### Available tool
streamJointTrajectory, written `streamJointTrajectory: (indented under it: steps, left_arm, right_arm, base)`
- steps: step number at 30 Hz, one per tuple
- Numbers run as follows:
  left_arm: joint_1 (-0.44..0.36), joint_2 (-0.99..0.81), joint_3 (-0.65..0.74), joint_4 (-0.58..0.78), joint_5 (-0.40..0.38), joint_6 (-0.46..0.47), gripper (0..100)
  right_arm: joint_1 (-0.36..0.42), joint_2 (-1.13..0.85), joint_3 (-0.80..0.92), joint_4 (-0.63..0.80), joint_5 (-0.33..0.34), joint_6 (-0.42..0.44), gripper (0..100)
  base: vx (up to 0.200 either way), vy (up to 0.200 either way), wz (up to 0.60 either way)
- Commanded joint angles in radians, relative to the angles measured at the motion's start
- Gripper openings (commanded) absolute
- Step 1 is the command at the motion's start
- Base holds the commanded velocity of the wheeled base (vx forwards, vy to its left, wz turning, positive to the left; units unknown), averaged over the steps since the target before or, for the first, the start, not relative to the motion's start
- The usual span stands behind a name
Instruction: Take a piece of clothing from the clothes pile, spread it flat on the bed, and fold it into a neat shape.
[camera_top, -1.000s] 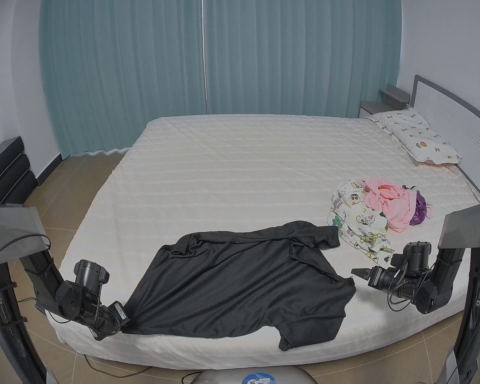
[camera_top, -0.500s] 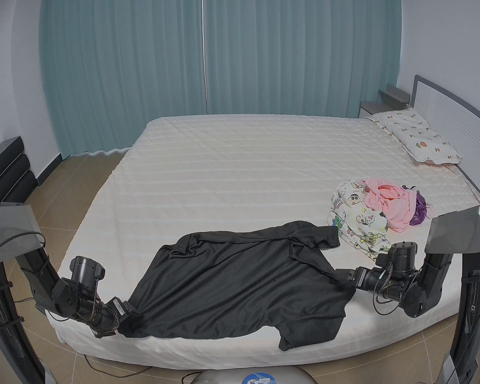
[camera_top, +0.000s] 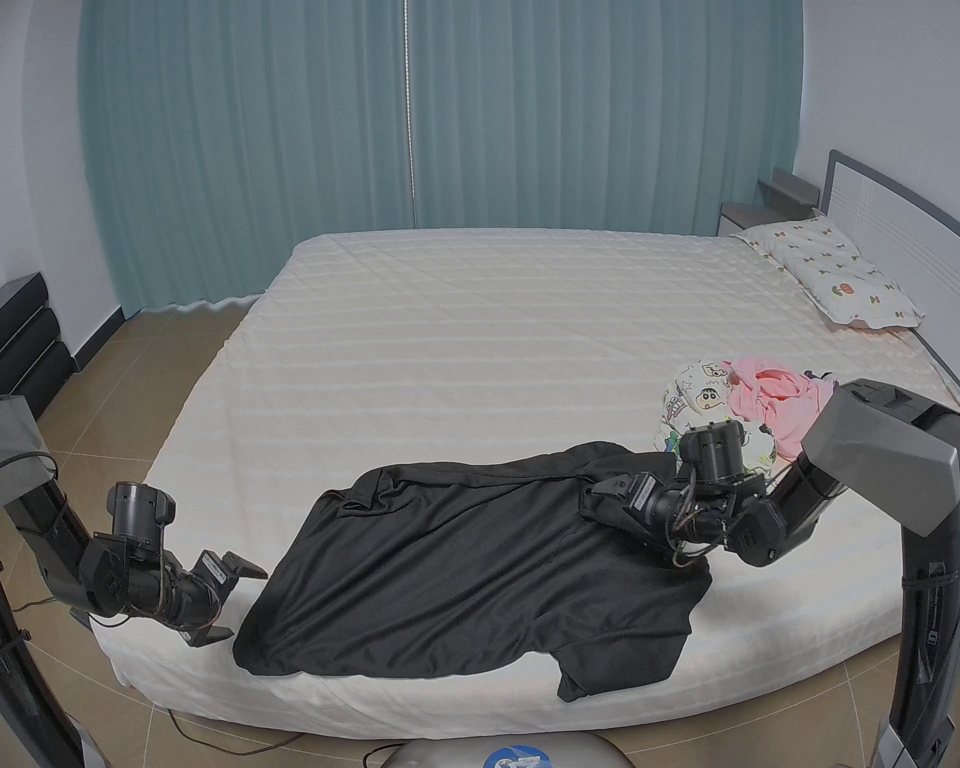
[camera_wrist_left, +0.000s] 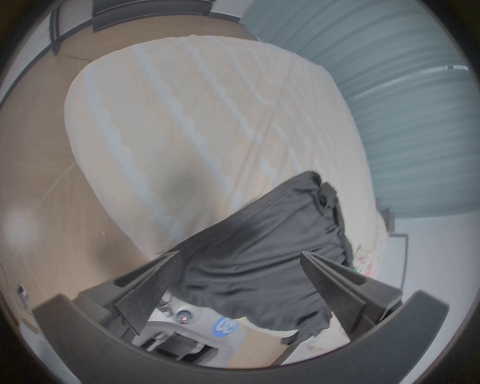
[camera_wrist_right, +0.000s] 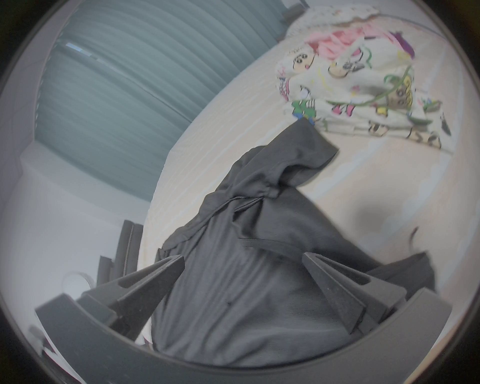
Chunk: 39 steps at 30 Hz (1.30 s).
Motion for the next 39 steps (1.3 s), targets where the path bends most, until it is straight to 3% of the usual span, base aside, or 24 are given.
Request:
streamJointTrajectory:
  steps: [1, 4, 13, 18, 27, 39]
  left_arm:
    - [0.009, -0.004, -0.014, -0.091, -0.018, -0.067, 100]
    - [0.009, 0.003, -0.011, -0.096, -0.018, -0.067, 100]
    - [0.009, 0.014, -0.011, -0.097, -0.018, -0.067, 100]
    - [0.009, 0.014, -0.011, -0.097, -0.018, -0.067, 100]
    - [0.009, 0.019, -0.011, -0.097, -0.018, -0.067, 100]
    - [0.009, 0.019, -0.013, -0.097, -0.018, -0.067, 100]
  right_arm:
    - [0.049, 0.121, -0.183, 0.110, -0.057, 0.069, 100]
    - [0.049, 0.156, -0.214, 0.119, -0.095, 0.067, 100]
    - [0.046, 0.185, -0.225, 0.110, -0.112, 0.070, 100]
    - [0.002, 0.176, -0.265, 0.099, -0.178, 0.069, 100]
    - [-0.098, 0.153, -0.257, 0.042, -0.207, 0.064, 100]
    - [-0.087, 0.040, -0.194, 0.019, -0.201, 0.061, 100]
  base:
    - [0.000, 0.000, 0.00]
    - [0.000, 0.000, 0.00]
    - [0.000, 0.000, 0.00]
    - [0.000, 0.000, 0.00]
    - [0.000, 0.000, 0.00]
    - [0.000, 0.000, 0.00]
